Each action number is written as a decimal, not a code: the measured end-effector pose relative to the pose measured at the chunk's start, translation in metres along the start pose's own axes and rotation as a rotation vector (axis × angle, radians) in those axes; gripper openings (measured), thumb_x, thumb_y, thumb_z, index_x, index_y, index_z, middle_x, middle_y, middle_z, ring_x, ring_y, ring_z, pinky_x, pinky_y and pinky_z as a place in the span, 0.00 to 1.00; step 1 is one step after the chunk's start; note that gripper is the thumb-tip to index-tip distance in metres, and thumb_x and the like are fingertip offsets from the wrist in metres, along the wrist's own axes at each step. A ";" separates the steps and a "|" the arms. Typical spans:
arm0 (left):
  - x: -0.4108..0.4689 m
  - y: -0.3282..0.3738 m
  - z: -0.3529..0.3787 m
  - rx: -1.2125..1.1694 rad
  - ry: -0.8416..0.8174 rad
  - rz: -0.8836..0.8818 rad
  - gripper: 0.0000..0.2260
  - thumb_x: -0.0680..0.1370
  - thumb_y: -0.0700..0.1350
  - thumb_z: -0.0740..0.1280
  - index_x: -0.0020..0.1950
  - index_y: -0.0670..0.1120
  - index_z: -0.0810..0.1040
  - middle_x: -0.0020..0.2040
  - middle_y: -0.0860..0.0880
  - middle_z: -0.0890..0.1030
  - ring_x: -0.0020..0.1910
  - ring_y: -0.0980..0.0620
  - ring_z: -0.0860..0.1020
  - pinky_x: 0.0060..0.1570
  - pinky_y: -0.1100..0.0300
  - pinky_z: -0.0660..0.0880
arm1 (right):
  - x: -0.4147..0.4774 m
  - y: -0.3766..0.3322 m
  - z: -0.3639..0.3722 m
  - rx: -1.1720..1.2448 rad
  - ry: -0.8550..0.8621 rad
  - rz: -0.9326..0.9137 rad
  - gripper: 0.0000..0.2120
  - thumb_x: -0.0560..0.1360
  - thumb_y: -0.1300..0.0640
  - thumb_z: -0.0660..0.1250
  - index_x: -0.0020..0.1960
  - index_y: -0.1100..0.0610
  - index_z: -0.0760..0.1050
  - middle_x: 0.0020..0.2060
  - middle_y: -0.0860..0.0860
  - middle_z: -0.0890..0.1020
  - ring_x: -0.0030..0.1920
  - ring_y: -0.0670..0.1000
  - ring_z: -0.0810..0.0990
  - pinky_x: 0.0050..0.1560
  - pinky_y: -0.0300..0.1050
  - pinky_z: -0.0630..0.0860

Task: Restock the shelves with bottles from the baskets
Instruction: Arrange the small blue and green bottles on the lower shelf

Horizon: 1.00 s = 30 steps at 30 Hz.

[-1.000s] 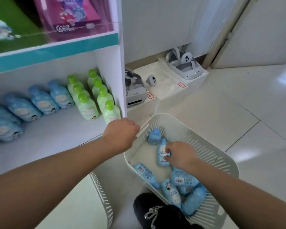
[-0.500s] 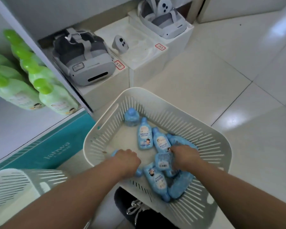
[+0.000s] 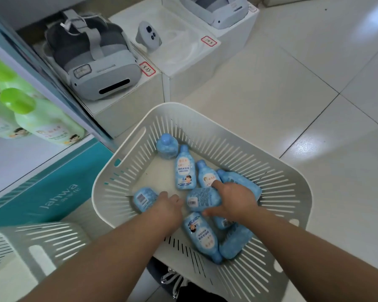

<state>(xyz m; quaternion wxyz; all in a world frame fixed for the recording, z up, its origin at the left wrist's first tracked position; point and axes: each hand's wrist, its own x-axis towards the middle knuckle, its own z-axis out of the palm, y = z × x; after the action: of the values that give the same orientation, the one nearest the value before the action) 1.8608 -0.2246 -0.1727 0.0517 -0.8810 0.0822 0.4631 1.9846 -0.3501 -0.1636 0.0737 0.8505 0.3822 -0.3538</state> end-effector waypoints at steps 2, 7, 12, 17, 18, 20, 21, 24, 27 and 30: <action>-0.001 -0.005 0.002 -0.005 0.040 -0.019 0.18 0.77 0.48 0.66 0.66 0.47 0.73 0.66 0.44 0.67 0.65 0.44 0.64 0.60 0.47 0.65 | 0.000 -0.004 0.000 0.036 0.025 0.032 0.38 0.64 0.28 0.66 0.65 0.49 0.65 0.53 0.50 0.79 0.51 0.53 0.79 0.49 0.49 0.77; -0.018 -0.026 -0.010 -0.038 0.210 -0.025 0.14 0.81 0.43 0.58 0.65 0.43 0.71 0.64 0.43 0.69 0.63 0.44 0.68 0.53 0.51 0.70 | 0.001 -0.018 -0.008 0.297 0.128 -0.061 0.20 0.74 0.39 0.63 0.60 0.49 0.68 0.39 0.48 0.77 0.46 0.53 0.78 0.44 0.45 0.72; -0.039 -0.038 -0.017 -0.030 0.232 -0.166 0.12 0.80 0.38 0.57 0.63 0.42 0.72 0.60 0.43 0.74 0.57 0.42 0.76 0.48 0.52 0.72 | 0.003 -0.024 -0.020 0.314 0.090 -0.170 0.13 0.75 0.50 0.64 0.59 0.48 0.72 0.35 0.44 0.75 0.41 0.50 0.75 0.46 0.46 0.74; -0.073 -0.057 -0.018 -0.212 0.332 -0.282 0.11 0.80 0.38 0.57 0.62 0.42 0.69 0.59 0.42 0.72 0.57 0.41 0.75 0.47 0.52 0.71 | -0.002 -0.040 -0.026 0.170 0.135 -0.197 0.18 0.71 0.48 0.70 0.58 0.52 0.76 0.54 0.50 0.74 0.53 0.54 0.76 0.54 0.51 0.74; -0.081 -0.058 -0.019 -0.252 0.349 -0.289 0.12 0.80 0.38 0.57 0.62 0.42 0.68 0.59 0.42 0.72 0.57 0.42 0.75 0.46 0.52 0.70 | -0.003 -0.043 -0.028 0.159 0.157 -0.199 0.17 0.71 0.47 0.70 0.56 0.53 0.76 0.53 0.51 0.75 0.52 0.54 0.76 0.53 0.50 0.74; -0.100 -0.059 -0.025 -0.333 0.415 -0.284 0.12 0.78 0.37 0.58 0.61 0.43 0.68 0.57 0.43 0.71 0.56 0.43 0.74 0.43 0.54 0.67 | -0.009 -0.050 -0.035 0.134 0.203 -0.206 0.14 0.71 0.47 0.70 0.52 0.53 0.75 0.48 0.52 0.77 0.49 0.54 0.78 0.49 0.49 0.75; -0.110 -0.059 -0.029 -0.382 0.459 -0.272 0.12 0.78 0.38 0.58 0.61 0.44 0.68 0.57 0.43 0.71 0.56 0.43 0.74 0.43 0.55 0.64 | -0.012 -0.053 -0.039 0.122 0.230 -0.214 0.13 0.71 0.47 0.69 0.50 0.54 0.75 0.45 0.52 0.78 0.47 0.54 0.78 0.46 0.48 0.75; -0.138 -0.062 -0.040 -0.542 0.592 -0.230 0.12 0.80 0.42 0.57 0.63 0.46 0.70 0.56 0.45 0.72 0.55 0.44 0.74 0.42 0.60 0.60 | -0.025 -0.063 -0.058 0.107 0.326 -0.243 0.12 0.70 0.47 0.68 0.48 0.54 0.73 0.41 0.51 0.79 0.43 0.55 0.78 0.43 0.47 0.74; -0.166 -0.073 -0.037 -0.656 0.687 -0.247 0.14 0.79 0.41 0.61 0.64 0.51 0.72 0.53 0.47 0.73 0.54 0.47 0.74 0.43 0.61 0.62 | -0.040 -0.075 -0.082 0.116 0.407 -0.283 0.12 0.69 0.48 0.68 0.48 0.52 0.70 0.37 0.50 0.78 0.42 0.56 0.79 0.41 0.47 0.74; -0.201 -0.087 -0.034 -0.766 0.761 -0.283 0.14 0.78 0.40 0.63 0.63 0.51 0.74 0.52 0.46 0.76 0.54 0.47 0.74 0.51 0.59 0.67 | -0.060 -0.089 -0.104 0.110 0.474 -0.311 0.12 0.69 0.47 0.69 0.49 0.50 0.72 0.35 0.48 0.77 0.42 0.55 0.79 0.39 0.43 0.69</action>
<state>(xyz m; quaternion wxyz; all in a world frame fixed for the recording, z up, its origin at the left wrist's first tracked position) 1.7932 -0.1253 0.0131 -0.2440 -0.9443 -0.1982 0.0978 1.9514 -0.2825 -0.0344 -0.1193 0.8433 0.4948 -0.1725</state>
